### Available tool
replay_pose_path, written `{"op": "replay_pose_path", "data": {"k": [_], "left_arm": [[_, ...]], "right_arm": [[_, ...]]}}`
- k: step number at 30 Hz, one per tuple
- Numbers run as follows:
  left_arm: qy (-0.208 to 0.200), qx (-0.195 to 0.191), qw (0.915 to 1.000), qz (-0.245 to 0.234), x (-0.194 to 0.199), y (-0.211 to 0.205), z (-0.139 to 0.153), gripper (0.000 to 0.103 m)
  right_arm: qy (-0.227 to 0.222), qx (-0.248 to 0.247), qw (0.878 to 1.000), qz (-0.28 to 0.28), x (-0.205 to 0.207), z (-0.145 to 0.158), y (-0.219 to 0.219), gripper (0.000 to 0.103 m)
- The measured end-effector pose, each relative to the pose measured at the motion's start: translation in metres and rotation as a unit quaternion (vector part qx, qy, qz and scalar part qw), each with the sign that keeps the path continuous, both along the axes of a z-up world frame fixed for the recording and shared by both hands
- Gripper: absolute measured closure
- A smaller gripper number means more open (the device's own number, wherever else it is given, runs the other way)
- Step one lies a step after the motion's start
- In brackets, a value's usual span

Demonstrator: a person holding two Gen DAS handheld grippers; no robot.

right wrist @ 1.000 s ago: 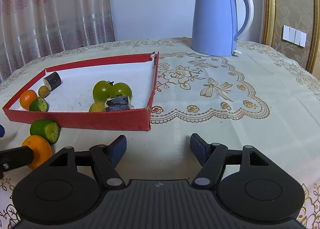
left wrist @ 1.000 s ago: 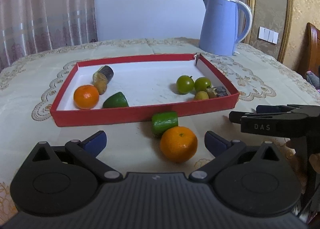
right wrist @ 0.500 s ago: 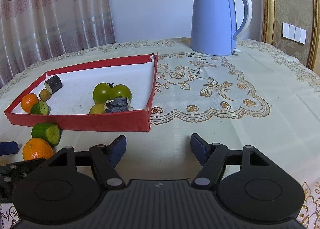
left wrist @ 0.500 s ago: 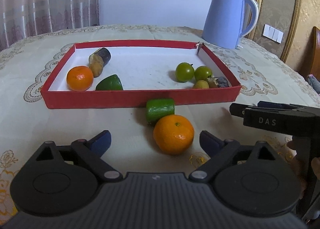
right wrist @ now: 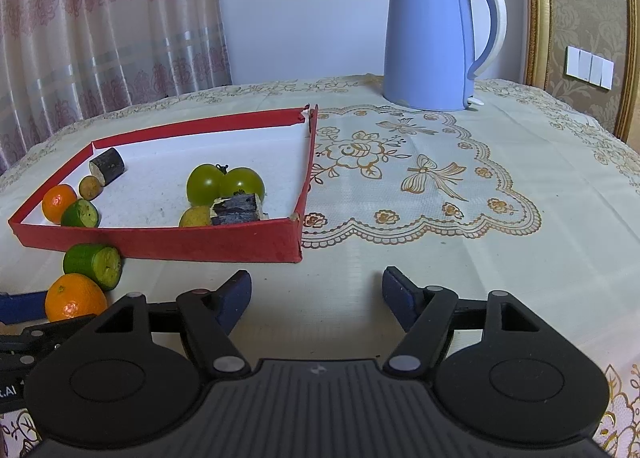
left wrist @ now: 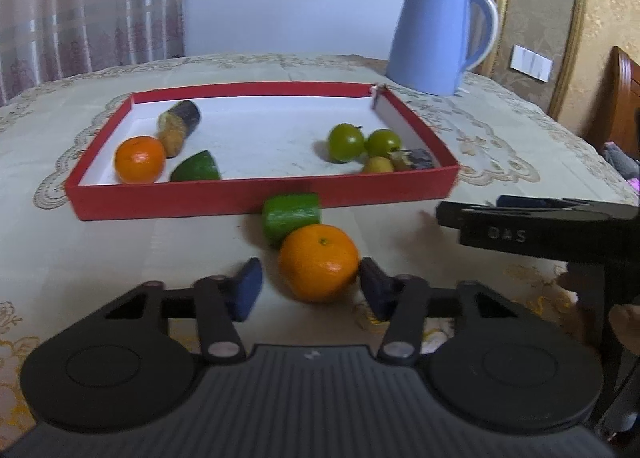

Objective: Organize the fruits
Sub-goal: 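Close the left gripper on the orange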

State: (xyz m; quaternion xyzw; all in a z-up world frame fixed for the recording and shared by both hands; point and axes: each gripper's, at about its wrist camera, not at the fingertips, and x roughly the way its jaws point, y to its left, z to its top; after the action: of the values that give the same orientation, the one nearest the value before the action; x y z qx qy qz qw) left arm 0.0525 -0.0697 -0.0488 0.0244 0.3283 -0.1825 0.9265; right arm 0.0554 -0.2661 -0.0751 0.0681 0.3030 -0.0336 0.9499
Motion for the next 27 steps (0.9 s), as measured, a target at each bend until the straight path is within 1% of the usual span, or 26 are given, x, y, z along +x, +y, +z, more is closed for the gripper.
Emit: {"op": "replay_pose_path", "data": {"k": [1,4,10,15,24,27], "left_arm": [[-0.001,0.003,1.0000,-0.005,-0.001,-0.002,0.000,0.063],[-0.010,0.012,0.9999,-0.005,-0.003,-0.006,-0.001,0.063],[-0.009,0.004,1.0000,-0.001,-0.003,0.000,0.000,0.063],[-0.019,0.010,0.9997,0.014,-0.002,0.009,0.002,0.063],[-0.023,0.015,0.9985,0.049,0.004,0.037,0.003,0.063],[-0.021,0.010,0.9979,0.060,0.008,0.047,0.004,0.063]], "right_arm": [[0.000,0.000,1.000,0.000,0.000,0.000,0.000,0.031],[0.000,0.001,1.000,0.000,0.000,0.000,0.000,0.031],[0.000,0.001,1.000,0.000,0.000,0.000,0.000,0.031],[0.000,0.001,1.000,0.000,0.000,0.000,0.000,0.030],[0.004,-0.009,1.000,0.002,0.001,0.000,0.003,0.030],[0.006,-0.014,1.000,0.002,0.002,-0.001,0.005,0.029]]}}
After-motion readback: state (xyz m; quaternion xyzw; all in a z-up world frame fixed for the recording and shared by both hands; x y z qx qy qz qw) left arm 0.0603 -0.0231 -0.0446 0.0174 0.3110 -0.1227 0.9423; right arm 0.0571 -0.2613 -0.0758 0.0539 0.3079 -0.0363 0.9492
